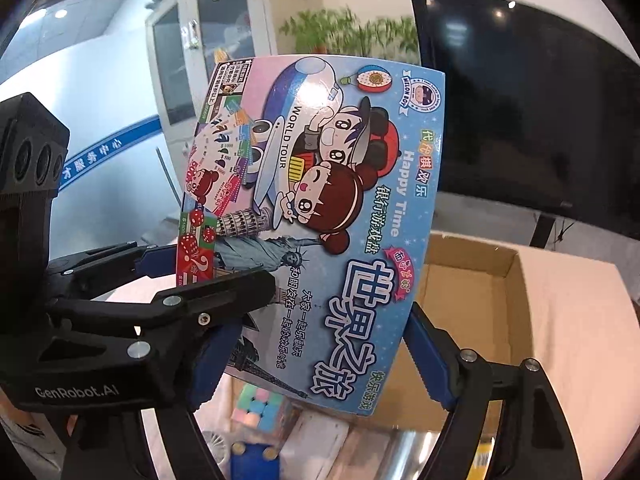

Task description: Organize rigid objects

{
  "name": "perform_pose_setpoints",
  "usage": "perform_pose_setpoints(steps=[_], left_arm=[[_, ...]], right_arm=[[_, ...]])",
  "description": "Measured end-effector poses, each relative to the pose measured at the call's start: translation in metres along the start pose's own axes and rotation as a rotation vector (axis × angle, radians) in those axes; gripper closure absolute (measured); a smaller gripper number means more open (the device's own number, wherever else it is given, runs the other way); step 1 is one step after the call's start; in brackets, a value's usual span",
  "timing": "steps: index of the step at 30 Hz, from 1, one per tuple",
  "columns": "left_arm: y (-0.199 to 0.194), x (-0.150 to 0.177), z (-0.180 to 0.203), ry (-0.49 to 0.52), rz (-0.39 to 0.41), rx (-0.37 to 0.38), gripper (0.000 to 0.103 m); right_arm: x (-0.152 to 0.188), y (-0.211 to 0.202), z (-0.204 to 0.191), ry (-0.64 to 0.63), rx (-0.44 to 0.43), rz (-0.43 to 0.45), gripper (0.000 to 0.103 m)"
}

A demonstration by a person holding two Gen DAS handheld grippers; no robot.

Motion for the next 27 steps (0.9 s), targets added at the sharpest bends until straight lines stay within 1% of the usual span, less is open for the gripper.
perform_pose_setpoints(steps=[2,4,5,8,10,11,12,13,15,16,17,18,19,20,21,22,23,25,26,27], left_arm=[[0.029,0.015,-0.011,-0.035,-0.070,0.003,0.041],[0.053,0.033,-0.021,-0.075,-0.138,0.000,0.041],[0.069,0.047,-0.029,-0.101,-0.190,-0.005,0.041],[0.097,0.084,-0.046,-0.154,-0.303,-0.033,0.042],[0.102,0.099,-0.053,-0.161,-0.322,-0.076,0.053],[0.104,0.104,-0.053,-0.135,-0.342,-0.125,0.055],[0.105,0.108,-0.054,-0.147,-0.360,-0.147,0.056],[0.104,0.110,-0.055,-0.158,-0.355,-0.148,0.056],[0.102,0.111,-0.054,-0.173,-0.355,-0.149,0.056],[0.102,0.110,-0.056,-0.182,-0.350,-0.144,0.056],[0.097,0.108,-0.057,-0.176,-0.329,-0.152,0.059],[0.093,0.103,-0.059,-0.163,-0.308,-0.168,0.059],[0.089,0.097,-0.064,-0.138,-0.290,-0.209,0.059],[0.084,0.093,-0.067,-0.115,-0.270,-0.237,0.059],[0.081,0.093,-0.068,-0.107,-0.257,-0.234,0.059],[0.077,0.093,-0.068,-0.101,-0.251,-0.222,0.059],[0.076,0.097,-0.069,-0.089,-0.256,-0.217,0.059],[0.080,0.105,-0.075,-0.079,-0.293,-0.227,0.059],[0.080,0.112,-0.078,-0.088,-0.312,-0.219,0.060],[0.078,0.115,-0.078,-0.084,-0.296,-0.216,0.060]], right_arm=[[0.003,0.025,0.009,0.009,0.002,-0.055,0.024],[0.016,0.046,0.018,0.026,-0.003,-0.128,0.024],[0.026,0.061,0.024,0.040,-0.008,-0.175,0.024],[0.061,0.102,0.036,0.081,-0.032,-0.320,0.025],[0.085,0.124,0.041,0.109,-0.053,-0.421,0.027],[0.098,0.131,0.045,0.146,-0.051,-0.469,0.029],[0.105,0.133,0.045,0.152,-0.038,-0.494,0.043],[0.107,0.135,0.043,0.148,-0.043,-0.501,0.043],[0.107,0.133,0.043,0.129,-0.020,-0.489,0.039],[0.108,0.133,0.046,0.133,-0.026,-0.498,0.039],[0.107,0.132,0.049,0.142,-0.038,-0.504,0.039],[0.105,0.130,0.053,0.159,-0.045,-0.515,0.039],[0.100,0.138,0.064,0.180,-0.044,-0.531,0.039],[0.102,0.143,0.063,0.198,-0.035,-0.530,0.038],[0.101,0.145,0.070,0.210,-0.013,-0.517,0.037],[0.100,0.146,0.086,0.230,0.011,-0.521,0.037],[0.101,0.146,0.094,0.250,0.016,-0.530,0.037],[0.113,0.152,0.100,0.257,0.004,-0.578,0.041],[0.116,0.162,0.098,0.241,0.004,-0.595,0.048],[0.119,0.170,0.094,0.222,-0.006,-0.615,0.053]])
Point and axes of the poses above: each gripper's, at about its wrist camera, not at the fingertips, and y roughly the way its jaws point, z to its right, x to its underside, the point moved 2 cm from there along y, roughly the way its jaws point, and after that the axes turned 11 degrees about z, right-handed, at the moved point
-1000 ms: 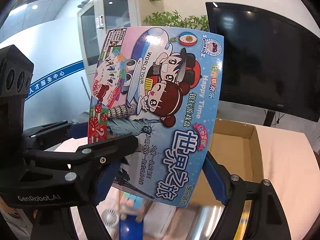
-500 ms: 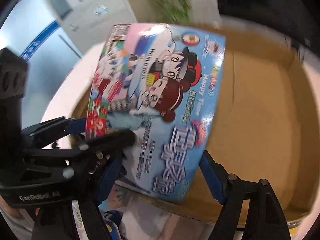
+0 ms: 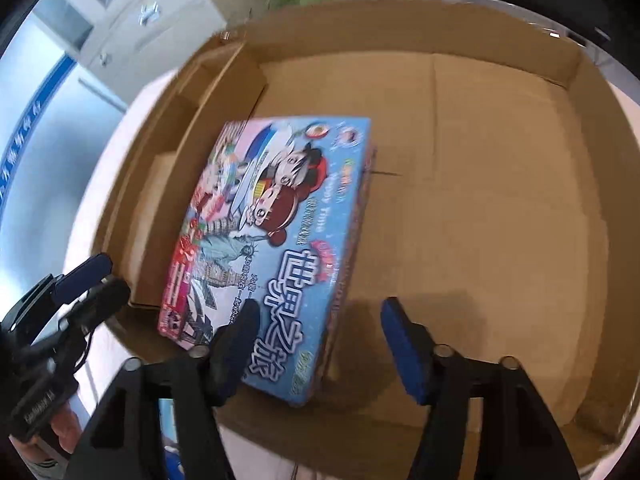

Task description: Organize rigid objects

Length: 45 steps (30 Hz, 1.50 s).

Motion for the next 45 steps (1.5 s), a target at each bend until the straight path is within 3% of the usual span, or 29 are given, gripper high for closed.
perform_pose_setpoints(steps=[4,7,8,9,10,12,14,16,19,22,25,27,29,32,34,35,36,38,39,41,43,44,45], left_arm=[[-0.011,0.007,-0.002,-0.024,0.035,0.019,0.060],[-0.012,0.005,-0.001,-0.030,0.033,0.018,0.060],[-0.015,0.006,-0.001,-0.027,0.032,0.012,0.060],[-0.017,0.006,0.000,-0.021,0.034,0.002,0.059],[-0.020,0.007,-0.001,-0.018,0.040,-0.010,0.059],[-0.027,0.008,-0.006,-0.001,0.091,-0.051,0.051],[-0.026,0.008,-0.011,0.022,0.108,-0.096,0.045],[-0.020,0.004,-0.021,0.013,0.090,-0.116,0.045],[-0.005,-0.002,-0.031,0.004,0.048,-0.124,0.044],[-0.004,-0.006,-0.034,-0.033,0.027,-0.158,0.056],[-0.020,-0.007,-0.039,-0.085,0.087,-0.200,0.059],[-0.036,-0.009,-0.048,-0.106,0.143,-0.228,0.059],[-0.041,-0.011,-0.061,-0.113,0.146,-0.259,0.053],[-0.029,-0.008,-0.078,-0.123,0.075,-0.238,0.044],[-0.014,-0.005,-0.083,-0.137,0.010,-0.181,0.044],[-0.011,-0.002,-0.082,-0.141,0.003,-0.155,0.045],[-0.010,-0.001,-0.082,-0.145,0.007,-0.135,0.053],[-0.011,-0.001,-0.079,-0.152,0.005,-0.091,0.067],[-0.014,-0.001,-0.078,-0.145,0.004,-0.097,0.070],[-0.029,-0.003,-0.069,-0.090,0.041,-0.144,0.070],[-0.056,-0.003,-0.065,-0.080,0.119,-0.153,0.070],[-0.068,-0.003,-0.062,-0.083,0.151,-0.159,0.066],[-0.084,-0.001,-0.061,-0.089,0.182,-0.162,0.053]], right_arm=[[-0.006,0.007,-0.012,-0.023,-0.050,-0.017,0.049],[-0.011,-0.005,-0.005,0.034,-0.100,0.039,0.046],[-0.009,-0.018,-0.001,0.035,-0.103,0.079,0.033],[-0.007,-0.029,0.000,0.026,-0.091,0.114,0.011],[-0.004,-0.044,-0.001,0.006,-0.065,0.167,0.001],[0.009,-0.085,-0.005,-0.065,0.047,0.290,0.000],[0.023,-0.113,-0.001,-0.078,0.117,0.357,0.000],[0.041,-0.136,0.007,-0.045,0.120,0.400,0.000],[0.052,-0.143,0.004,-0.010,0.074,0.395,0.001],[0.045,-0.118,-0.002,0.014,0.032,0.323,0.012],[0.015,-0.070,-0.004,0.045,0.039,0.239,0.028],[-0.006,-0.027,-0.003,0.054,0.072,0.179,0.054],[-0.019,0.013,-0.001,0.067,0.056,0.082,0.069],[-0.031,0.025,-0.012,0.039,0.026,0.099,0.070],[-0.033,0.026,-0.019,0.018,0.013,0.102,0.061],[-0.032,0.027,-0.021,0.016,-0.013,0.103,0.051],[-0.028,0.026,-0.019,0.036,-0.073,0.115,0.046],[-0.026,0.021,-0.018,0.046,-0.077,0.130,0.038],[-0.022,0.012,-0.017,0.039,-0.045,0.154,0.027],[-0.014,-0.012,-0.019,0.002,0.010,0.213,0.009],[-0.001,-0.049,-0.023,-0.007,0.039,0.269,0.005],[0.004,-0.067,-0.022,0.000,0.042,0.283,0.005],[0.009,-0.087,-0.023,0.011,0.048,0.293,0.004]])
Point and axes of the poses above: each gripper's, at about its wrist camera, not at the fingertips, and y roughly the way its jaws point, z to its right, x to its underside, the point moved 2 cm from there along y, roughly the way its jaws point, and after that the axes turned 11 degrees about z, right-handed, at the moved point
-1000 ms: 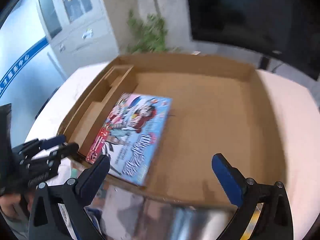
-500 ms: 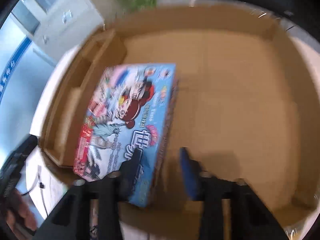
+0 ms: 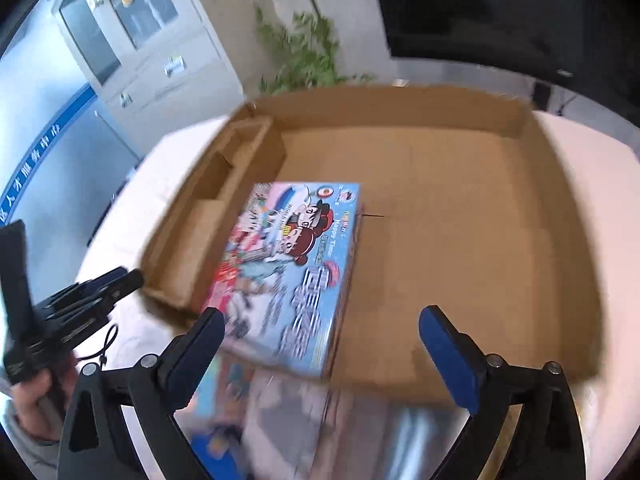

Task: Organize rigid objects
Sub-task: 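Withdraw the left tool from the box toward the silver canister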

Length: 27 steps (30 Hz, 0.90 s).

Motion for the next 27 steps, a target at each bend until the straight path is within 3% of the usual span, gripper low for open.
perform_pose_setpoints(steps=[1,2,5,9,13,16,27], left_arm=[[-0.015,0.000,0.000,-0.013,0.026,-0.002,0.041],[-0.036,-0.001,0.001,-0.033,0.063,-0.009,0.020],[-0.074,0.008,0.006,-0.033,0.157,-0.028,0.019],[-0.098,0.036,0.024,0.019,0.143,-0.052,0.019],[-0.106,0.063,0.035,-0.034,0.096,-0.005,0.019],[-0.108,0.076,0.049,-0.040,0.048,0.037,0.019],[-0.125,0.087,0.090,0.034,0.056,0.120,0.019]], right_arm=[[0.001,-0.024,0.000,0.020,0.019,0.011,0.004],[0.003,-0.045,0.001,0.038,0.052,0.009,0.002],[0.014,-0.091,-0.002,0.040,0.093,-0.044,0.001],[0.025,-0.152,-0.008,0.074,0.061,-0.048,0.001],[0.031,-0.212,-0.017,0.050,0.025,0.007,0.000],[0.037,-0.237,-0.021,0.059,-0.015,0.013,0.000],[0.057,-0.295,-0.024,0.038,-0.045,0.058,0.000]])
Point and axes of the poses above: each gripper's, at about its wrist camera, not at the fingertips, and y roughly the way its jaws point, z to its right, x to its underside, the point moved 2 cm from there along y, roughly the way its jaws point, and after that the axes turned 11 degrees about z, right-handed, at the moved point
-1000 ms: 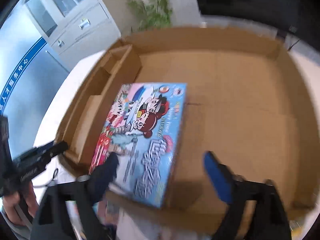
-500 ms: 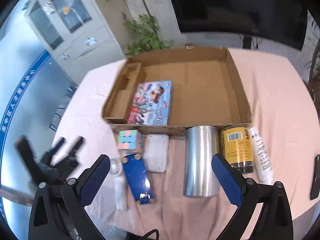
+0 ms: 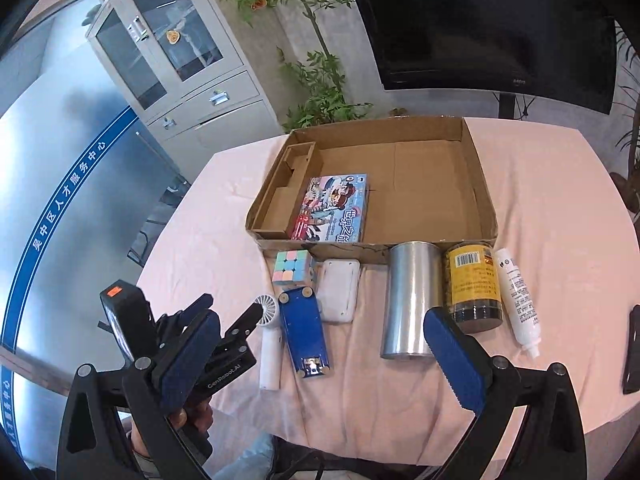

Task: Organize rigid objects
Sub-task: 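Withdraw the left tool from the box toward the silver canister, then grasp the silver metal canister with the left gripper and lift it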

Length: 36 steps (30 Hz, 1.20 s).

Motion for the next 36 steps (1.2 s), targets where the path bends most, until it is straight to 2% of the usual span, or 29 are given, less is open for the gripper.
perform_pose_setpoints(steps=[3,6,8,9,11,12,13,14,15,17,19,21,23,26,28,30,32,34,36], left_arm=[[0.011,0.009,0.004,-0.002,-0.040,0.058,0.019],[0.034,0.020,0.015,-0.018,-0.139,0.140,0.019],[0.055,0.024,0.028,-0.048,-0.209,0.240,0.019],[0.062,0.024,0.034,-0.064,-0.230,0.274,0.019],[0.079,0.022,0.045,-0.100,-0.268,0.345,0.019],[0.085,0.021,0.049,-0.111,-0.277,0.354,0.019],[0.092,0.020,0.053,-0.123,-0.284,0.367,0.019],[0.095,0.018,0.054,-0.133,-0.290,0.370,0.019],[0.098,0.018,0.055,-0.147,-0.293,0.372,0.019],[0.102,0.018,0.056,-0.175,-0.305,0.387,0.019],[0.103,0.023,0.058,-0.182,-0.323,0.392,0.019],[0.103,0.032,0.059,-0.190,-0.365,0.383,0.019],[0.100,0.046,0.063,-0.217,-0.412,0.379,0.019],[0.086,0.074,0.076,-0.267,-0.499,0.459,0.020],[0.081,0.090,0.079,-0.288,-0.548,0.448,0.019],[0.079,0.096,0.077,-0.334,-0.562,0.460,0.019],[0.079,0.098,0.073,-0.358,-0.573,0.461,0.019],[0.078,0.096,0.072,-0.350,-0.574,0.460,0.019],[0.079,0.096,0.072,-0.351,-0.579,0.464,0.019]], right_arm=[[0.018,0.007,0.014,0.001,0.016,-0.024,0.000],[0.046,0.029,0.044,-0.028,0.072,-0.062,0.000],[0.059,0.048,0.068,-0.030,0.157,-0.056,0.000],[0.063,0.060,0.079,-0.016,0.173,-0.071,0.001],[0.068,0.088,0.094,0.007,0.144,-0.096,0.005],[0.071,0.109,0.099,-0.005,0.156,-0.116,0.009],[0.071,0.109,0.099,-0.005,0.156,-0.116,0.011],[0.074,0.120,0.098,-0.028,0.159,-0.125,0.022],[0.080,0.130,0.095,-0.070,0.172,-0.143,0.028],[0.091,0.144,0.092,-0.121,0.179,-0.161,0.033],[0.102,0.145,0.092,-0.134,0.148,-0.135,0.033],[0.112,0.137,0.087,-0.171,0.165,-0.125,0.034],[0.126,0.125,0.083,-0.192,0.141,-0.149,0.034],[0.158,0.099,0.068,-0.261,0.075,-0.210,0.032],[0.173,0.085,0.058,-0.292,0.019,-0.251,0.031],[0.173,0.075,0.062,-0.245,-0.048,-0.257,0.021],[0.163,0.071,0.082,-0.112,-0.123,-0.258,0.013],[0.158,0.082,0.103,-0.024,-0.146,-0.317,0.013],[0.161,0.101,0.106,-0.027,-0.176,-0.389,0.019]])
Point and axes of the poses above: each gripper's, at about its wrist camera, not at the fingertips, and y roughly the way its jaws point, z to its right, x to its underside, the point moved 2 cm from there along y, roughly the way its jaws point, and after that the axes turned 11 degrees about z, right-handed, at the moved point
